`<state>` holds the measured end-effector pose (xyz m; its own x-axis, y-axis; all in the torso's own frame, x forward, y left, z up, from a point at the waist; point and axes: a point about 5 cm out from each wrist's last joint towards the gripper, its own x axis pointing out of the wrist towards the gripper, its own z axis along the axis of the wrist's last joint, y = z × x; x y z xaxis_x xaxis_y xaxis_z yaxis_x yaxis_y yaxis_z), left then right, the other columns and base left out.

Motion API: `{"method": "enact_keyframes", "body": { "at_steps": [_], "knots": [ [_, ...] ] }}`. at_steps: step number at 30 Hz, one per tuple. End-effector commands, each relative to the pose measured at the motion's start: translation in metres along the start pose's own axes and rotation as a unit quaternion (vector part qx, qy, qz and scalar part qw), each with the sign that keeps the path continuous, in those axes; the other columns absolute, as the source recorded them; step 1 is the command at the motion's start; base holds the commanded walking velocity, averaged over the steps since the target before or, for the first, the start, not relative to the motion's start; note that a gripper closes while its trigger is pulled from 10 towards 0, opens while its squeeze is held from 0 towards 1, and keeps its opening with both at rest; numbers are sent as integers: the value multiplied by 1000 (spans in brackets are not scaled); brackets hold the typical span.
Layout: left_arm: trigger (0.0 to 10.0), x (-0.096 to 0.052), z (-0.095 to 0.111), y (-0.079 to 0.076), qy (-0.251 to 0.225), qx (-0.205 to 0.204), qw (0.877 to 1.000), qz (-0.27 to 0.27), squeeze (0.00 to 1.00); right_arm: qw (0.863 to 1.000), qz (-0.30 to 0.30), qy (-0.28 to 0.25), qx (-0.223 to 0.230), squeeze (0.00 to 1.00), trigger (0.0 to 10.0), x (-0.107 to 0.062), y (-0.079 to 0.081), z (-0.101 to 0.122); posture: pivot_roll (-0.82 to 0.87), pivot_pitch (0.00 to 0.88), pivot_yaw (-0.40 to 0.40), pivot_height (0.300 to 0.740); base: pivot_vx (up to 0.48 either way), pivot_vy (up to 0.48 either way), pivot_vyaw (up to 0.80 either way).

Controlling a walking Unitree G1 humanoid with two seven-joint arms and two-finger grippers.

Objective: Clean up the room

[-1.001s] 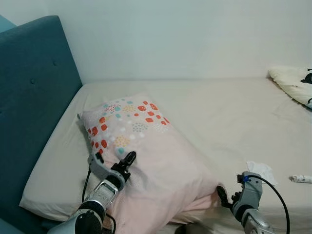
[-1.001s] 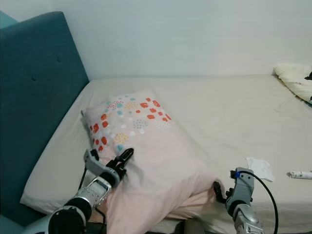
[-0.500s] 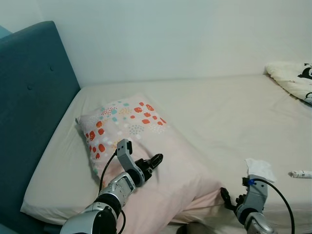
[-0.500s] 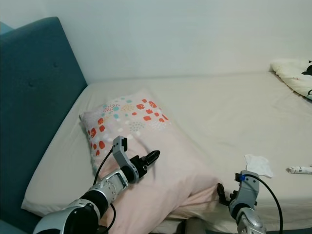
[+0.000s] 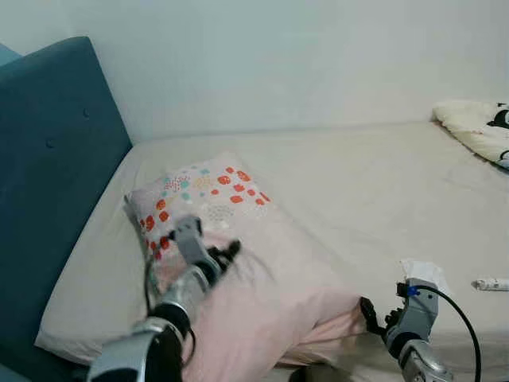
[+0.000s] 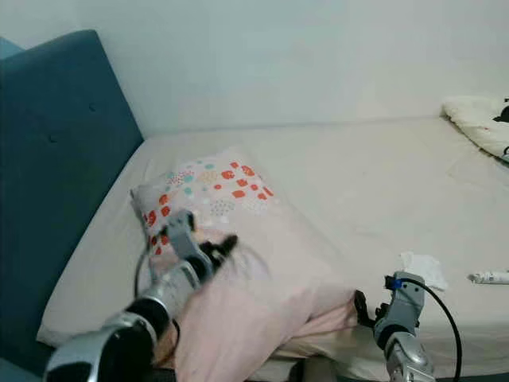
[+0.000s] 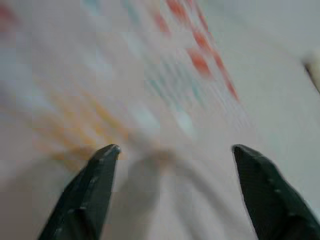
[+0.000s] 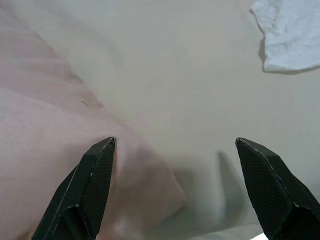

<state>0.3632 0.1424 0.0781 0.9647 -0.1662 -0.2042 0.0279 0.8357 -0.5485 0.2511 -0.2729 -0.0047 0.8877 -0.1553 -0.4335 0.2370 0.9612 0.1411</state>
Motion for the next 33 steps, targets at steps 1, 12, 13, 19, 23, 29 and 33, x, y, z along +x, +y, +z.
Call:
{"method": "enact_keyframes", "body": {
  "at_steps": [1, 12, 13, 19, 23, 29, 33],
  "knots": [
    [10000, -7, 20, 29, -32, -12, 998, 55, 1000, 1000, 8, -2, 5, 0, 10000, 0, 6, -1, -130, 0, 85, 616, 0, 0, 0],
    [10000, -54, -2, 109, 17, -10, 977, 213, 1000, 1000, 14, -7, 1, 0, 10000, -11, 4, -10, -150, 0, 75, 616, 0, 0, 0],
    [10000, -54, -2, 109, 17, -10, 977, 213, 1000, 1000, 14, -7, 1, 0, 10000, -11, 4, -10, -150, 0, 75, 616, 0, 0, 0],
    [10000, -55, -21, 101, 11, -146, 978, 149, 863, 1000, 17, -9, -5, 0, 10000, -24, -1, -17, -165, 59, 67, 616, 0, 0, 0],
    [10000, -38, -14, 71, -40, -263, 963, 31, 0, 1000, 21, 1, -6, 0, 10000, -33, 1, -24, -166, 98, 57, 616, 0, 0, 0],
    [10000, -25, -22, 38, -7, -220, 975, -40, 0, 1000, 27, 3, -9, 0, 10000, -43, 6, -27, -180, 141, 59, 616, 0, 0, 0],
    [10000, -25, -25, 37, 1, -198, 980, -36, 0, 1000, 27, 2, -8, 0, 10000, -46, 7, -26, -188, 148, 61, 616, 0, 0, 0]
  ]
}}
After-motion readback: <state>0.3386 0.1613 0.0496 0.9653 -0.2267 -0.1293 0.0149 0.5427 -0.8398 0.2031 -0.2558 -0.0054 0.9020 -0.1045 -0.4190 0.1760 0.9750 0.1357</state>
